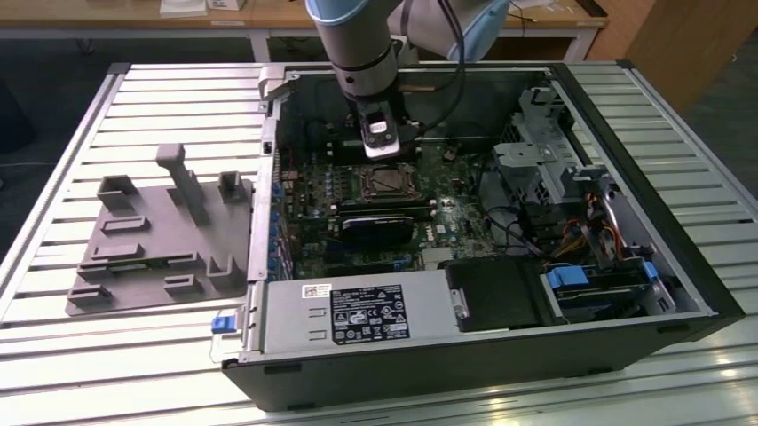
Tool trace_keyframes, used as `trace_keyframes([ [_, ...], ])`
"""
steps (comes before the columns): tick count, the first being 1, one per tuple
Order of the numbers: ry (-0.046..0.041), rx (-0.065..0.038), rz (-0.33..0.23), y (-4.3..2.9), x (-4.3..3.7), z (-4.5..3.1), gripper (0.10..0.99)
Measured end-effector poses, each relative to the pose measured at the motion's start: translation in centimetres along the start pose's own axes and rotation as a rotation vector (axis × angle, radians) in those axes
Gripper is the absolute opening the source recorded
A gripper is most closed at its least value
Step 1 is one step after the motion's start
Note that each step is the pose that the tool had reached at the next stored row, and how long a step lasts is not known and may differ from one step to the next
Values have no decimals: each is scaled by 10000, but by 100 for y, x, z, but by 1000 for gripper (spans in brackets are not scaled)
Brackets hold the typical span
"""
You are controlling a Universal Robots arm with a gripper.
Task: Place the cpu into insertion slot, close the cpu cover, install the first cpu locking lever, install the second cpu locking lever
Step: 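Install the first cpu locking lever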
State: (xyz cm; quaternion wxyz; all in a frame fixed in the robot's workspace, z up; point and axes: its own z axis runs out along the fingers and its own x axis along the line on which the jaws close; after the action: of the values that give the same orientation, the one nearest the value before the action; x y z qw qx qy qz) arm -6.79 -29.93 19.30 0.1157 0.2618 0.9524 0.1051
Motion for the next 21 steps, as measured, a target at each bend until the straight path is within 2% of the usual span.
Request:
trace_keyframes([
  [13, 0, 0, 0, 37, -23, -135, 102],
  [19, 0, -1, 1, 38, -24, -138, 102],
  [20, 1, 15, -3, 39, -24, -138, 102],
  [21, 53, 89, -3, 40, -26, -137, 102],
])
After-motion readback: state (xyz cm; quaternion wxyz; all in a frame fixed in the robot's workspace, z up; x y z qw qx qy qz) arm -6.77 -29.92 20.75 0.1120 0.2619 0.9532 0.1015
